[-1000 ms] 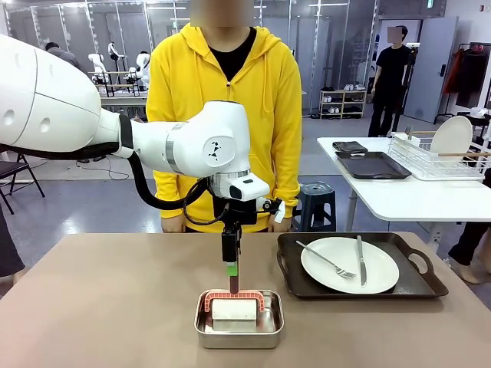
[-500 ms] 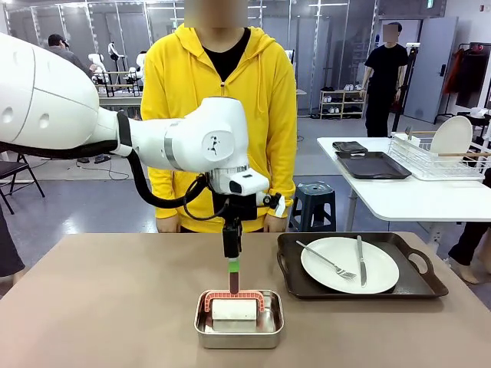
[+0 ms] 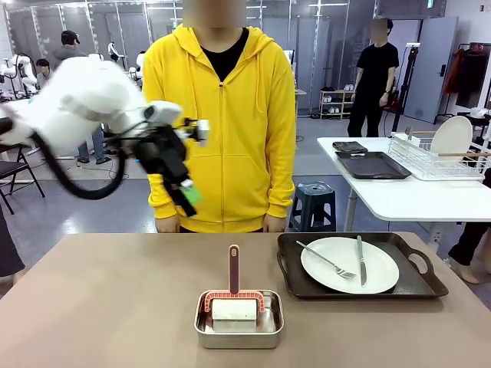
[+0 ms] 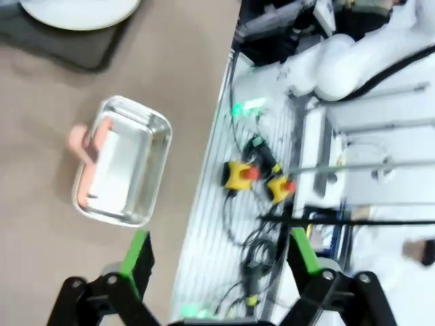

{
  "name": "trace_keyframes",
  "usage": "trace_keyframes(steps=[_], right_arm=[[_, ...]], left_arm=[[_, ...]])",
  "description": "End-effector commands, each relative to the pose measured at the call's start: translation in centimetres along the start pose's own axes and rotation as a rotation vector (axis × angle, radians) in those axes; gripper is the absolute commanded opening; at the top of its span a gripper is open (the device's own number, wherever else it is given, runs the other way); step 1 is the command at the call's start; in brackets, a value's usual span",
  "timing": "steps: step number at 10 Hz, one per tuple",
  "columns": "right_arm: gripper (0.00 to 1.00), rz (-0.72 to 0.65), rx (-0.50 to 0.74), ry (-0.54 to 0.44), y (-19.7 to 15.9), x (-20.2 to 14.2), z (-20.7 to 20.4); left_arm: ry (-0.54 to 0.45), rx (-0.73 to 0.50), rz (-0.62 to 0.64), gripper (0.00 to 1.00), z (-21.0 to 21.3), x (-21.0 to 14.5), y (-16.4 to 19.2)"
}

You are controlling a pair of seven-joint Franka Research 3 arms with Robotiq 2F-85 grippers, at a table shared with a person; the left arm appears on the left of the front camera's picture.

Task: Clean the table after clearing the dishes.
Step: When the right (or left) Handle tray is removed, use the right hand (or left hand) to clean the right (or left) side of the table with the Lint Roller.

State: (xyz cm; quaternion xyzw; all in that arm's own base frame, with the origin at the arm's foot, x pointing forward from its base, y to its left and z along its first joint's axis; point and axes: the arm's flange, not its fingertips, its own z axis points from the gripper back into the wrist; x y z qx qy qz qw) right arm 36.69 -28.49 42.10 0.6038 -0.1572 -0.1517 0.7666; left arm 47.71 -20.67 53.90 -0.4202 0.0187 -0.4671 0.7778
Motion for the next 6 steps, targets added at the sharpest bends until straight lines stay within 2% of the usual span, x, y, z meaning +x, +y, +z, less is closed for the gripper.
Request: trace_keyframes(steps=[1, 2, 3, 5, 6], right_arm=[[1.00, 0.004, 0.002, -0.001, 0.2, -0.2, 0.0], [1.00, 0.004, 0.002, -0.001, 0.2, -0.2, 0.0], [1.00, 0.004, 0.002, -0.001, 0.2, -0.2, 0.0], [1.00, 0.004, 0.002, -0.001, 0.2, -0.2, 0.0], [1.00, 0.004, 0.002, -0.001, 0.2, -0.2, 0.0]], left_arm=[[-0.307, -0.026, 0.157, 1.00, 2.6, -9.3, -0.2], [-0.459, 0.005, 0.239, 1.00, 5.1, -14.2, 0.2], [-0.585, 0.091, 0.326, 1.00, 7.2, -19.7, 0.6], [-0.870, 0.090, 0.411, 1.00, 9.4, -30.4, 0.9], [-0.960, 0.101, 0.486, 1.00, 9.6, -34.8, 1.4]])
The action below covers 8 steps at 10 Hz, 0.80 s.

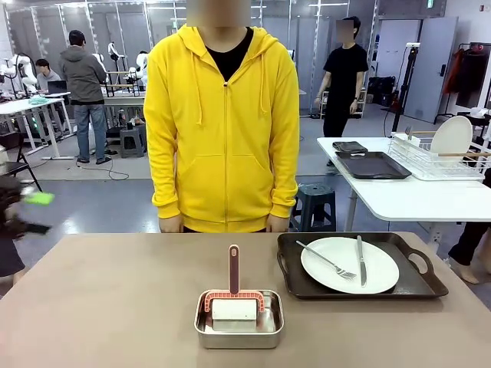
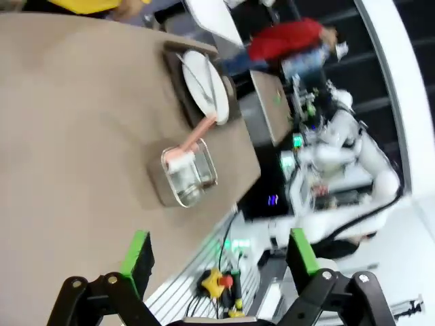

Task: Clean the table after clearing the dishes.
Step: When the right (or left) Handle tray is removed, use the right hand (or left hand) to clean the right (or left) side of the table with the Lint Roller.

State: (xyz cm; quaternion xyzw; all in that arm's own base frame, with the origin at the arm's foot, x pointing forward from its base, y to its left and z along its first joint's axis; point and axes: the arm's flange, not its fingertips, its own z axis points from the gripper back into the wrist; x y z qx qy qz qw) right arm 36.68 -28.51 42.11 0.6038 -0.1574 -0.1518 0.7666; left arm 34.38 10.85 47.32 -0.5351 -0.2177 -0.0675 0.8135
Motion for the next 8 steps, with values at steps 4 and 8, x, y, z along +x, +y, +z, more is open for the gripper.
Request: trace_keyframes(steps=[4, 8], right_arm=[[1.00, 0.004, 0.002, -0.001, 0.2, -0.2, 0.0], [1.00, 0.004, 0.002, -0.001, 0.2, -0.2, 0.0]], left_arm=[[-0.343, -0.018, 0.177, 1.00, 8.0, -9.2, 7.8], [-0.345, 0.016, 0.209, 1.00, 9.8, -9.1, 8.5]])
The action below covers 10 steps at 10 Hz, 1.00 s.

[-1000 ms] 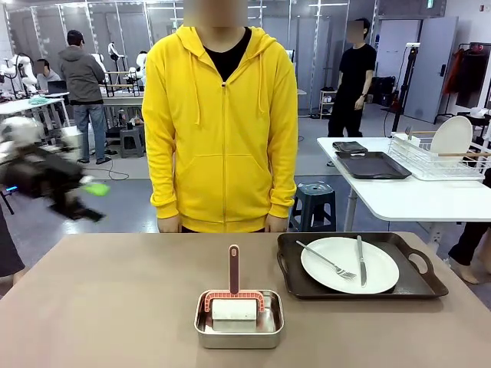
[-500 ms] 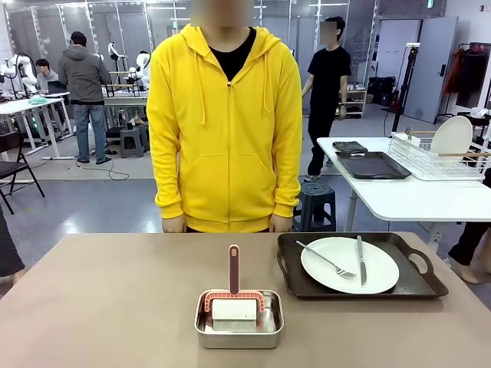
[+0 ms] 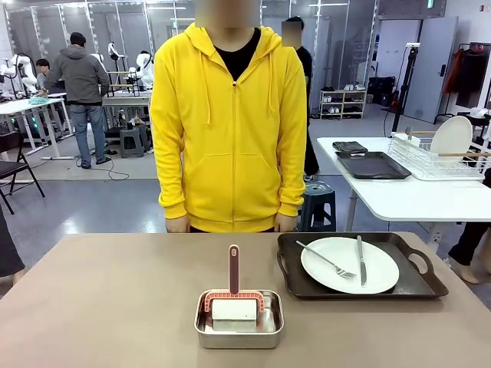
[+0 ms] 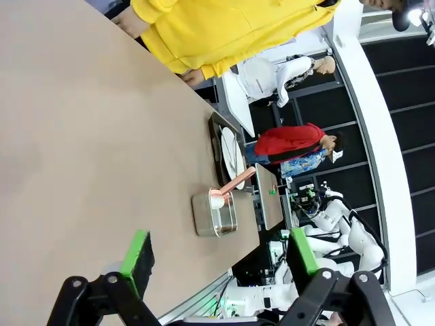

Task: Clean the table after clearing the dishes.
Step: When the right (or left) Handle tray is removed, use the right hand (or left hand) to clean the right (or left) side of the table with the Lint Roller.

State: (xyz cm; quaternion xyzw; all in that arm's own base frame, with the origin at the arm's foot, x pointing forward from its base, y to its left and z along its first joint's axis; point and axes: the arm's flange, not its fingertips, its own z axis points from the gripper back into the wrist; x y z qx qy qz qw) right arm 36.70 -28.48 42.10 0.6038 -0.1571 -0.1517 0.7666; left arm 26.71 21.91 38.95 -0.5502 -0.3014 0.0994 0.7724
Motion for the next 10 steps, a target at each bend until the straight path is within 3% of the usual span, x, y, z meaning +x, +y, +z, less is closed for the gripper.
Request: trace_keyframes(steps=[1, 10], right_arm=[[1.00, 0.004, 0.002, -0.002, 0.25, -0.18, 0.04], [1.00, 0.004, 0.002, -0.002, 0.25, -0.18, 0.04]], left_arm=[[-0.008, 0.004, 0.024, 1.00, 0.49, 0.03, -0.52], [-0.008, 0.004, 0.024, 1.00, 0.49, 0.03, -0.52]])
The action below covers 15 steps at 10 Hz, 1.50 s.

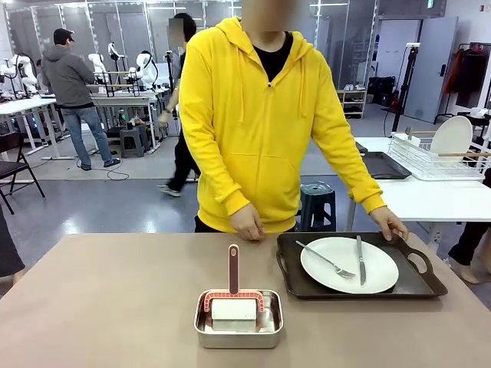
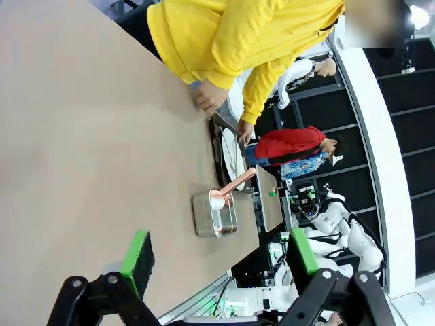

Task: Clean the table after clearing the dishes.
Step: When the right (or left) Handle tray is removed, use the right hand (or left hand) to clean the right (or left) side of the table with the Lint Roller.

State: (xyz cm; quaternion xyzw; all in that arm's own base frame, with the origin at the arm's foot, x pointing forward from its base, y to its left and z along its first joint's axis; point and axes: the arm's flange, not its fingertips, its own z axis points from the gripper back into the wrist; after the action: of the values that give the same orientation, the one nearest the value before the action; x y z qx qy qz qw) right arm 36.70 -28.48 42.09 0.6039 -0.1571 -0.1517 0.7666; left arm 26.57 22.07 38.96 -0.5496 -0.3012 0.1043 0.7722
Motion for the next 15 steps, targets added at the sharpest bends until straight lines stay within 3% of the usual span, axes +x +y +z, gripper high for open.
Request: trace_keyframes(steps=[1, 13, 15], right_arm=[[1.00, 0.004, 0.002, -0.002, 0.2, -0.2, 0.0], [1.00, 0.000, 0.000, 0.000, 0.0, 0.0, 0.0], [1.00, 0.105, -0.087, 0.055, 4.7, 0.1, -1.9]], left_arm=[[-0.003, 0.000, 0.017, 1.00, 0.3, 0.1, -0.5], [-0.003, 0.000, 0.017, 1.00, 0.3, 0.1, -0.5], [-0.003, 0.000, 0.017, 1.00, 0.3, 0.1, -0.5]])
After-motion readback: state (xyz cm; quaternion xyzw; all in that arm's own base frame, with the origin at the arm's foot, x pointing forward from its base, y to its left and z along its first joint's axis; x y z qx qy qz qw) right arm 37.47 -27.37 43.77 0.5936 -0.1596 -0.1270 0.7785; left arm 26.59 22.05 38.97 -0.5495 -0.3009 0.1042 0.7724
